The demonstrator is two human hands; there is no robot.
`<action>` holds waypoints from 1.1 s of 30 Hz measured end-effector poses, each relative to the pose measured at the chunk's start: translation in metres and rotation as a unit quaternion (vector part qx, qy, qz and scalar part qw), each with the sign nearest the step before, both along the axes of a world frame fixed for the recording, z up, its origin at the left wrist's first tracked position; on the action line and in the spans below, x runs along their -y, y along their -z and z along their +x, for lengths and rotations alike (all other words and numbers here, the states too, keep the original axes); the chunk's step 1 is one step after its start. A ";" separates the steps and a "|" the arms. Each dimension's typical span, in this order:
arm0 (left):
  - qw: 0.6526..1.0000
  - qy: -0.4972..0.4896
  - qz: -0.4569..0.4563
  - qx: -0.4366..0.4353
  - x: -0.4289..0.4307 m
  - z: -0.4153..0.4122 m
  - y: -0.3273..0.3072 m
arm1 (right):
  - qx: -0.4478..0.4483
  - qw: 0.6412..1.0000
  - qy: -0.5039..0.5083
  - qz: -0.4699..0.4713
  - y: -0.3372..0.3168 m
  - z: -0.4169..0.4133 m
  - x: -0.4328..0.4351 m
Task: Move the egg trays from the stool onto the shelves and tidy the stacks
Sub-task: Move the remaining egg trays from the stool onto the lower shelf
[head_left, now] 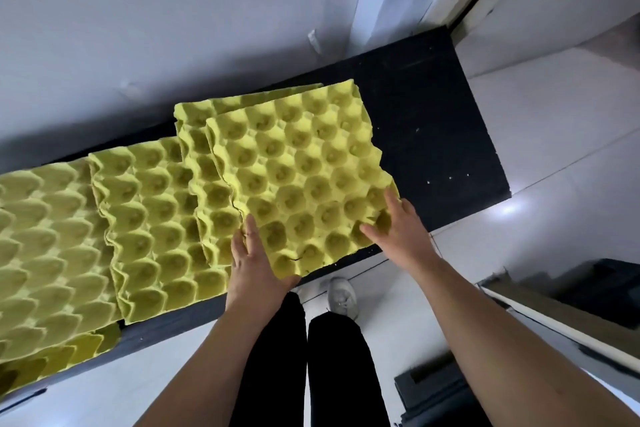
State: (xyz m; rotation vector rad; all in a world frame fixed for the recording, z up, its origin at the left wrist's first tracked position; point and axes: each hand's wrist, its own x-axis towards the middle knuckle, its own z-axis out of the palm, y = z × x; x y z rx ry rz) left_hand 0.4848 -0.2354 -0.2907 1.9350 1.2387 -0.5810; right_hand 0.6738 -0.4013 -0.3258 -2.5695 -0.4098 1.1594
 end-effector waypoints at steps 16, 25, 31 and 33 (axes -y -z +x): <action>0.992 -0.094 0.026 0.083 0.009 0.007 -0.022 | -0.004 0.997 0.008 0.083 -0.006 0.005 0.016; 0.972 -0.113 0.046 0.200 0.003 0.005 -0.095 | 0.035 0.985 0.009 0.168 -0.092 0.017 0.009; 0.952 -0.163 0.092 0.242 0.007 -0.024 -0.163 | 0.087 0.973 -0.068 0.204 -0.171 0.009 -0.008; 0.942 -0.197 0.097 0.255 0.008 -0.044 -0.186 | 0.095 0.968 -0.093 0.211 -0.198 0.000 -0.017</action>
